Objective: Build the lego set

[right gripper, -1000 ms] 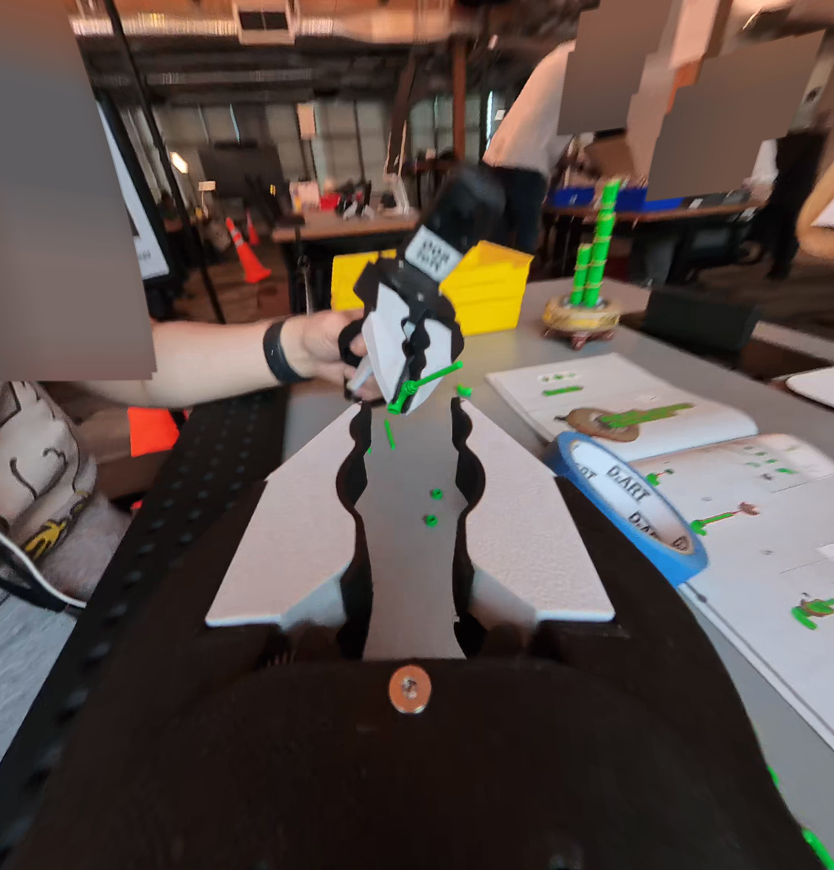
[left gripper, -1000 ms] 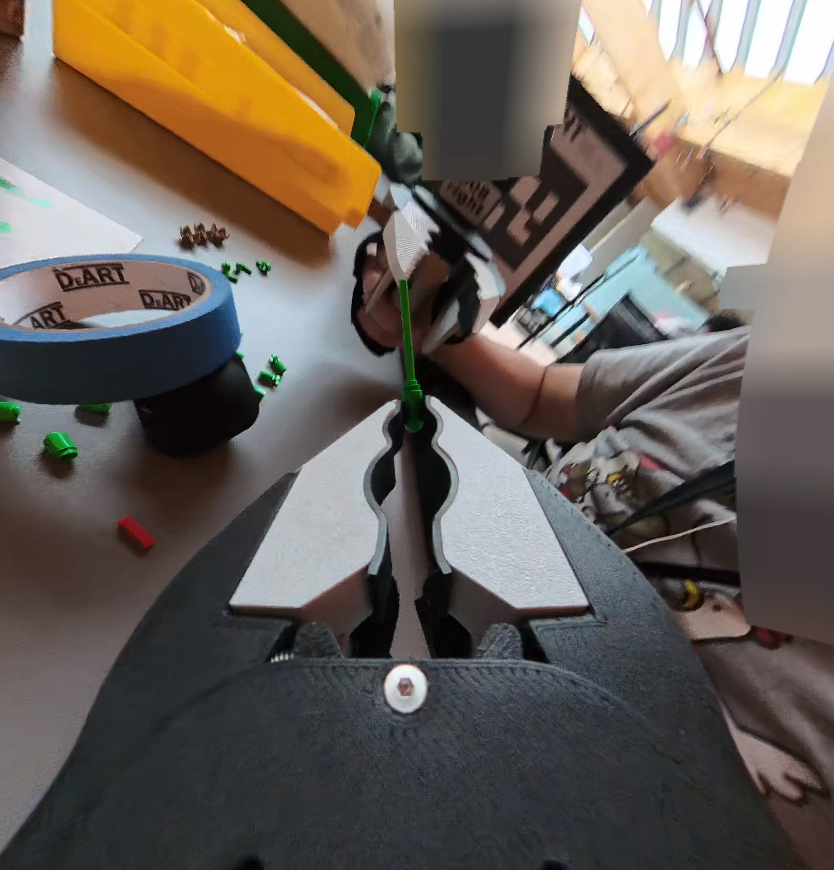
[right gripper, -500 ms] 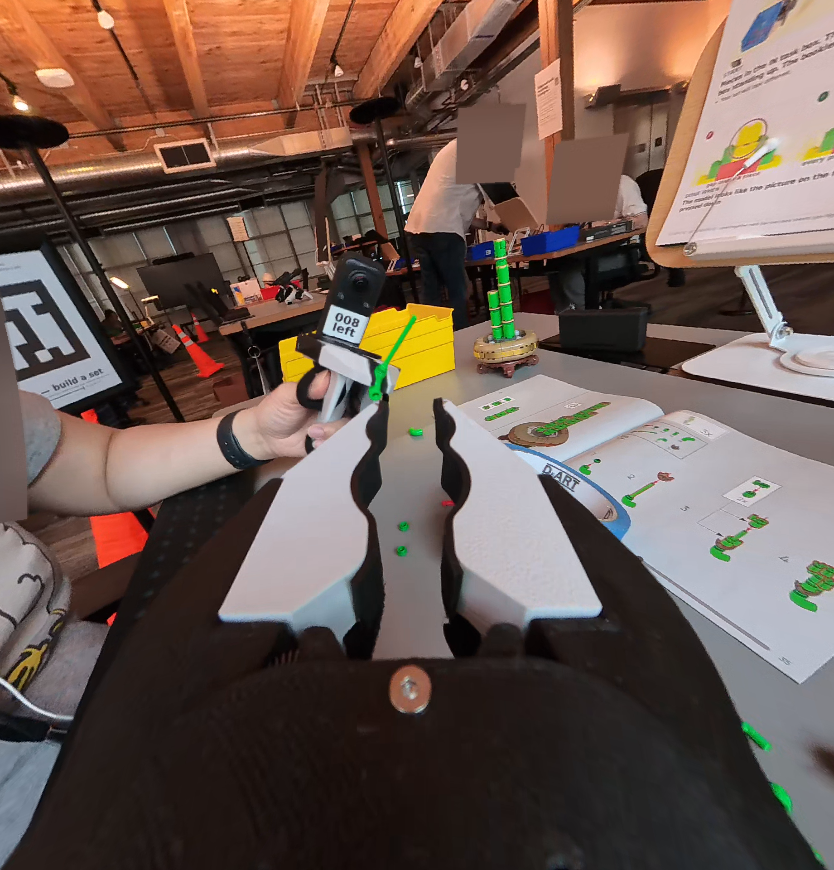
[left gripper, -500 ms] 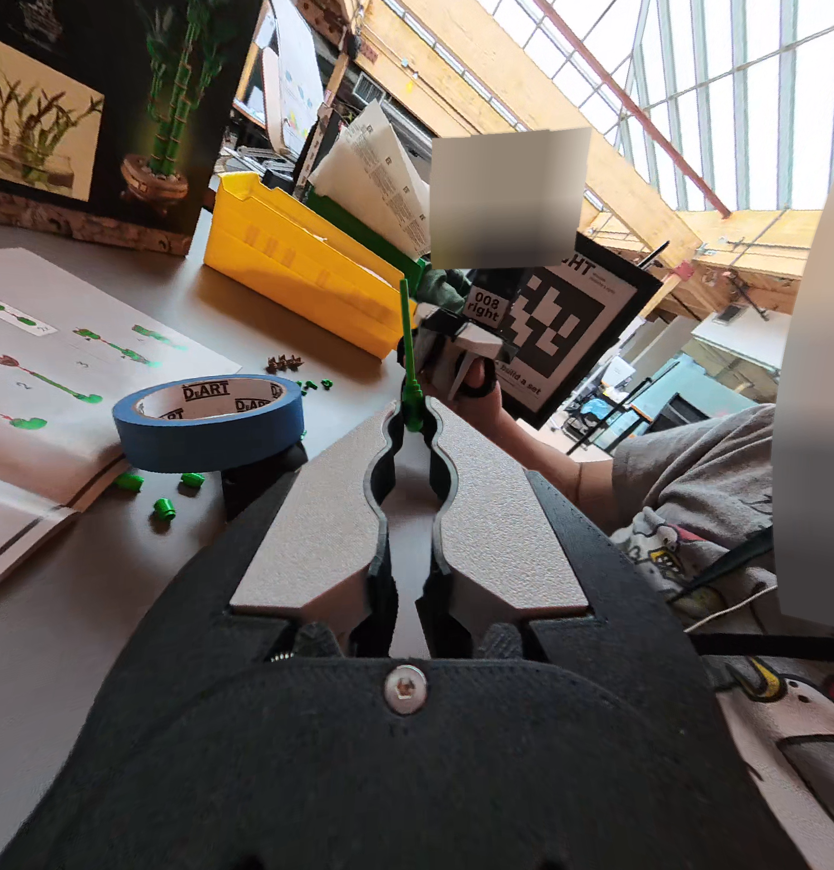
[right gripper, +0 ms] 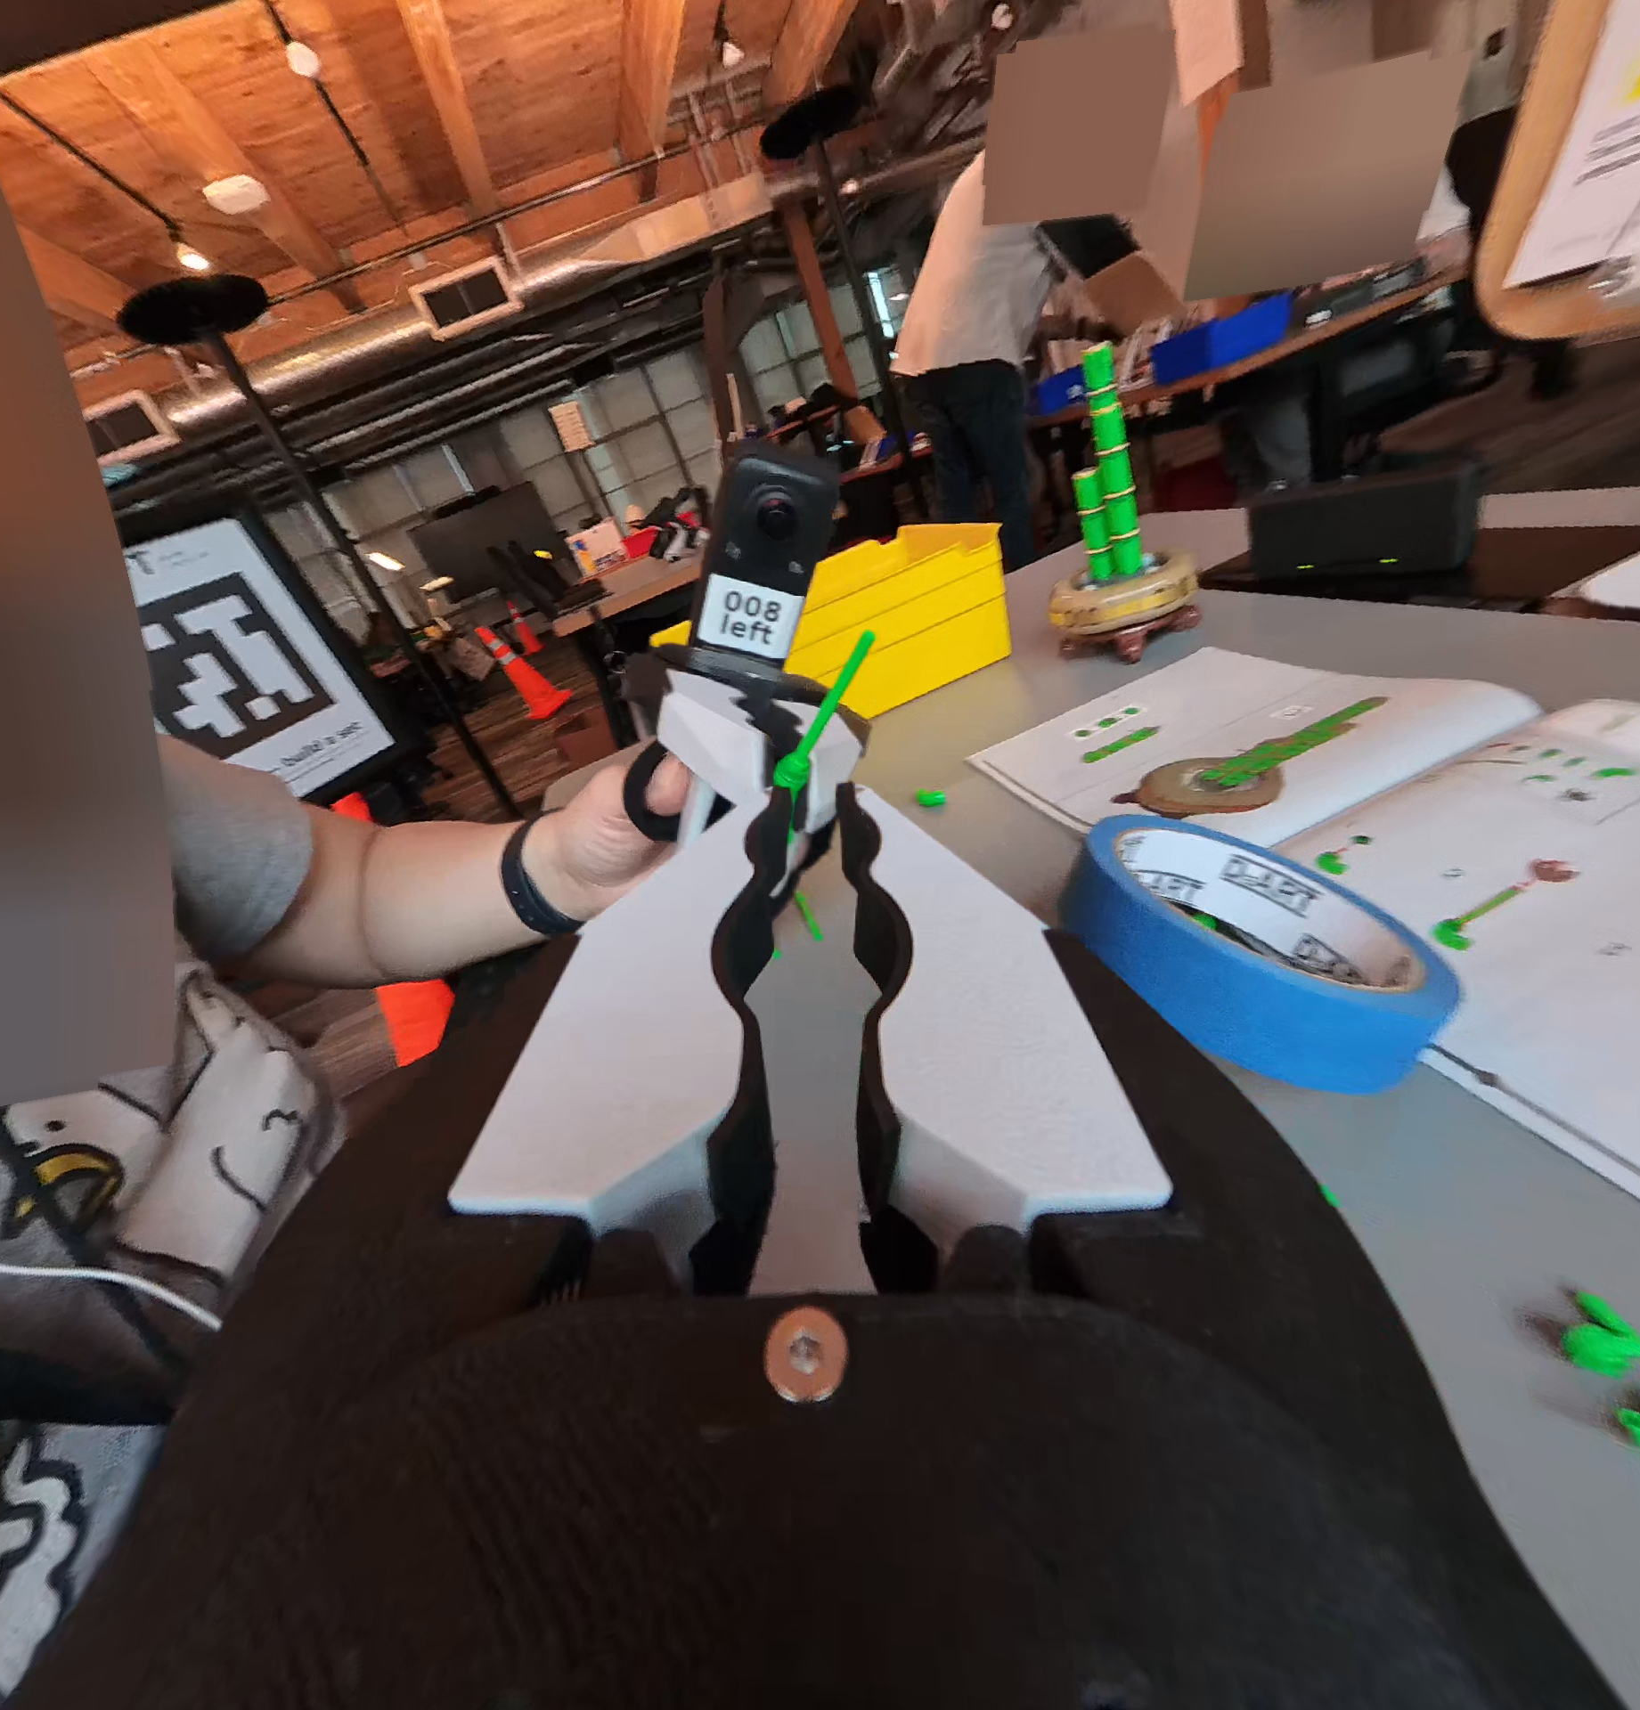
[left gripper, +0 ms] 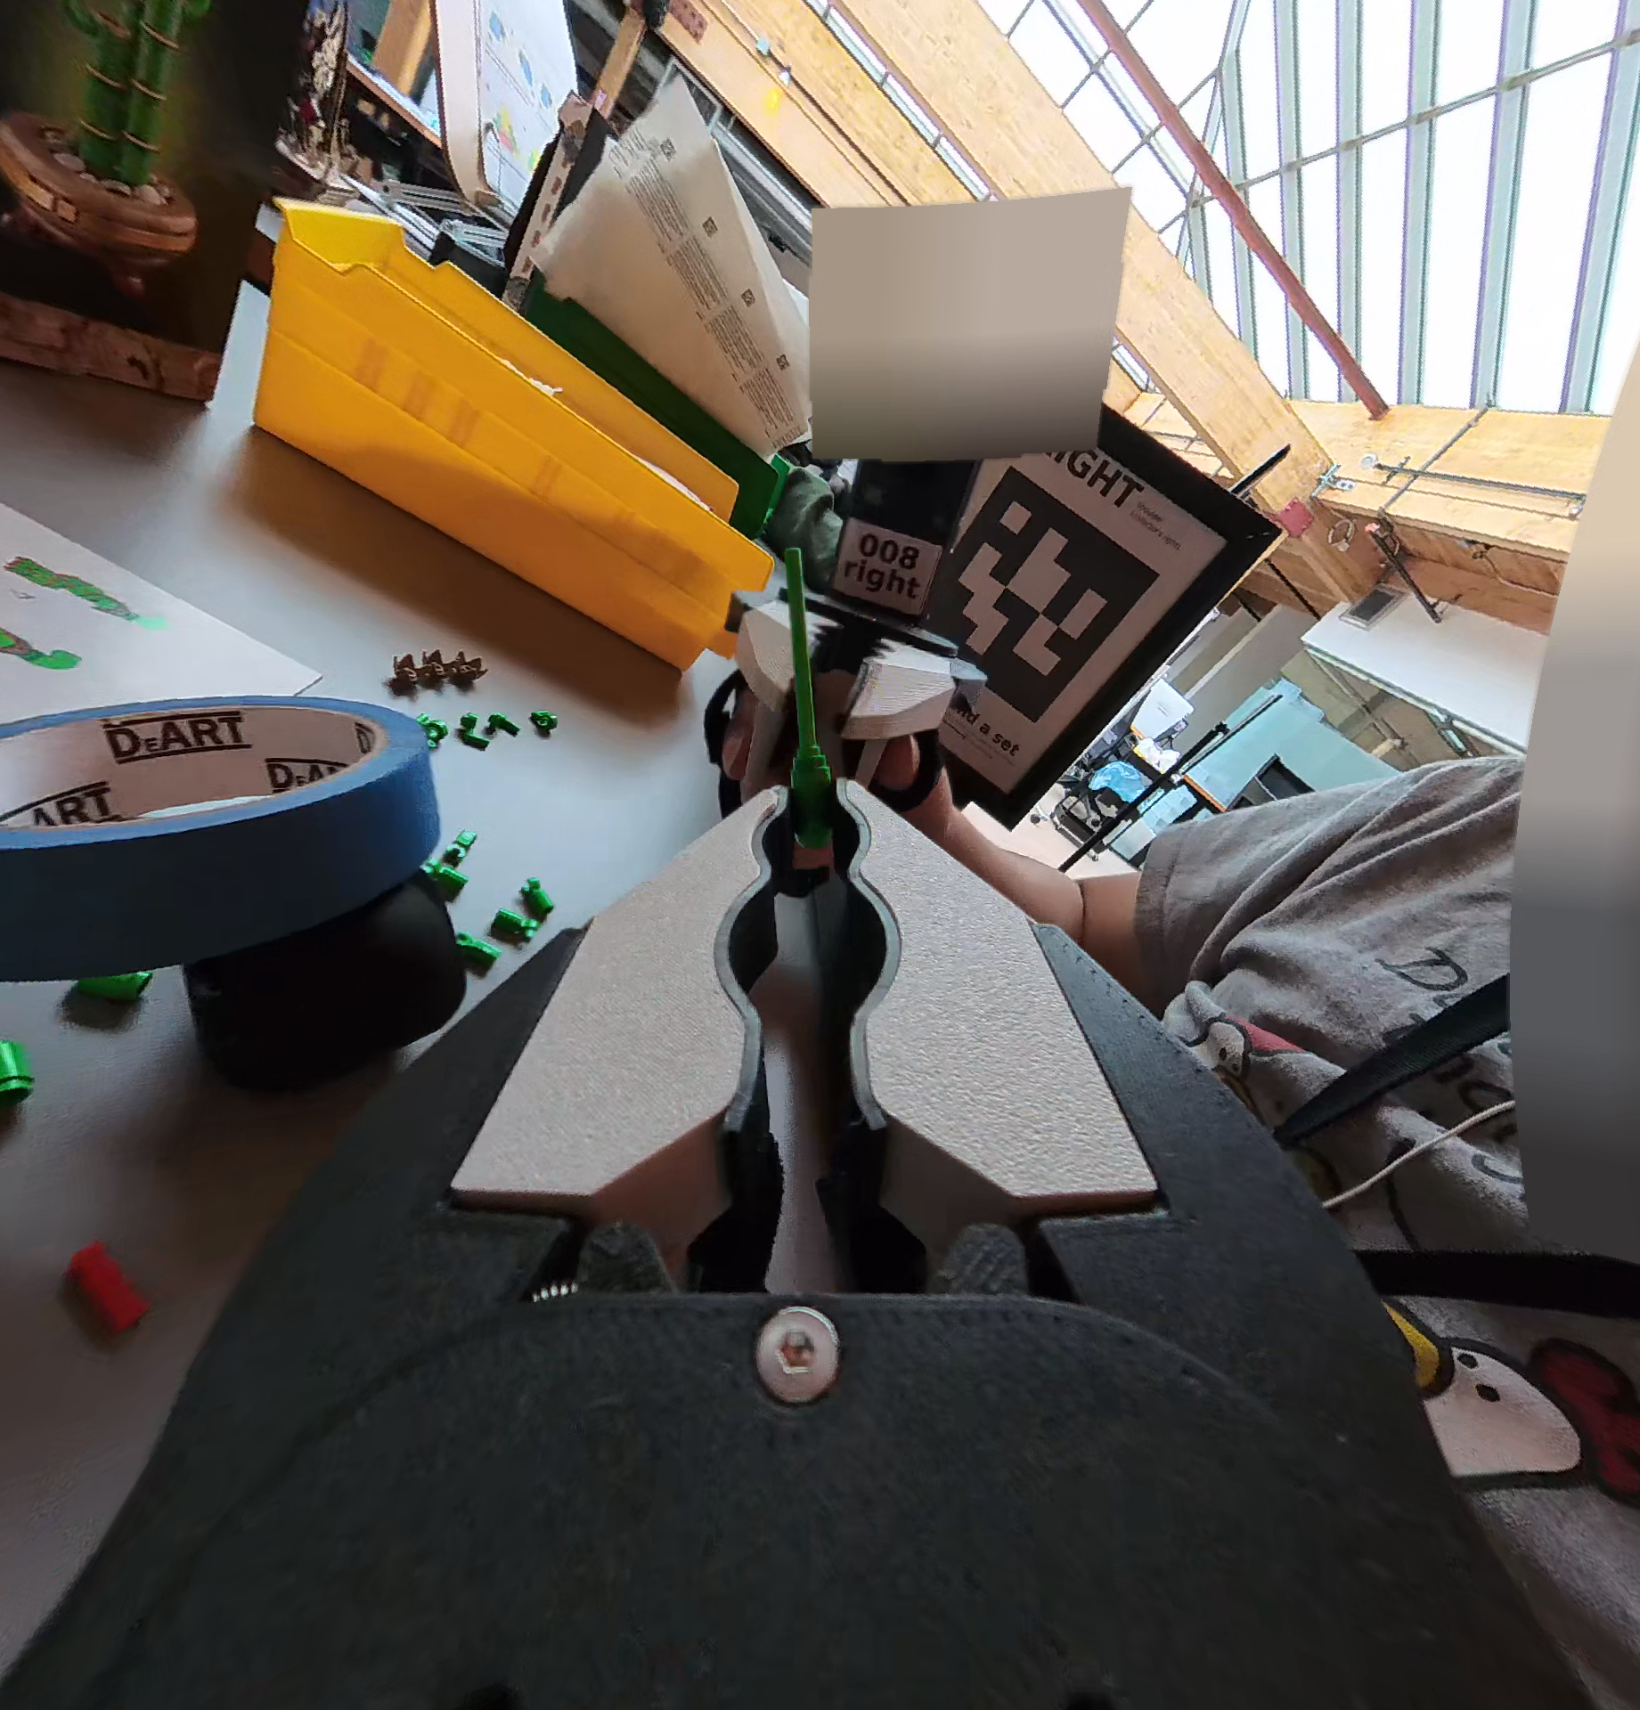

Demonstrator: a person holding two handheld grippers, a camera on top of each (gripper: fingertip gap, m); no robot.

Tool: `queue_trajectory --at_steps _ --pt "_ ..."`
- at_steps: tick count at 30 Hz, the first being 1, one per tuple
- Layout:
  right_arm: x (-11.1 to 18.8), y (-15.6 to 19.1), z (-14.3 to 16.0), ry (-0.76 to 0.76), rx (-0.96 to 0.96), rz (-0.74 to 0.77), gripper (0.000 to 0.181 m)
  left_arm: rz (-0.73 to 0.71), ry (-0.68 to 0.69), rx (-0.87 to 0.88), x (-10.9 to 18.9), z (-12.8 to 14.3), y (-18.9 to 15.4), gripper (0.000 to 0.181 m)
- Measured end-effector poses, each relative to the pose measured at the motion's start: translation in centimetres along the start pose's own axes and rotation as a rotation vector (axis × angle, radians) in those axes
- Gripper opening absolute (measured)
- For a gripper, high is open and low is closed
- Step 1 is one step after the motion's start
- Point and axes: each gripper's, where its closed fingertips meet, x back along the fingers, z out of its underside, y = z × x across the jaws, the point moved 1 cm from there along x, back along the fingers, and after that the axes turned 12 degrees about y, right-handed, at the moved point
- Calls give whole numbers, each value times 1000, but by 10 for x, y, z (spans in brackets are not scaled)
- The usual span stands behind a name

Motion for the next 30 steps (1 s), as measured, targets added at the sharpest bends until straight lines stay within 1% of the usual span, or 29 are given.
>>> queue_trajectory --at_steps 3,5,7,9,12,14,16,18,22,25,30 --pt "-7 6 2 -12 -37 -51 8 2 36 -6 -8 7 -1 4" --pt "-9 4 3 -12 -73 -68 7 11 33 6 -9 9 0 4" --pt "-9 4 0 -39 -118 -102 6 25 19 24 -8 8 0 4" --pt "-7 3 -4 -78 -164 -138 2 18 31 23 -8 10 2 4" --pt "-4 -1 -7 -113 -216 -166 1 -4 51 7 -9 12 4 4" --pt "-4 -5 -6 -114 -228 -146 0 -12 53 10 -10 13 4 4" --pt "-4 -12 -3 -102 -231 -95 4 -14 47 13 -9 12 5 4" --pt "-3 -13 -4 -104 -222 -79 7 -17 46 15 -8 12 5 4" --pt "-7 -9 -1 -77 -221 -100 8 -7 65 20 -10 14 4 4" --pt "-7 -6 -1 -71 -210 -113 0 -8 72 14 -11 15 3 4" --pt "-7 -5 1 -58 -230 -130 3 -11 90 10 -12 18 3 4"
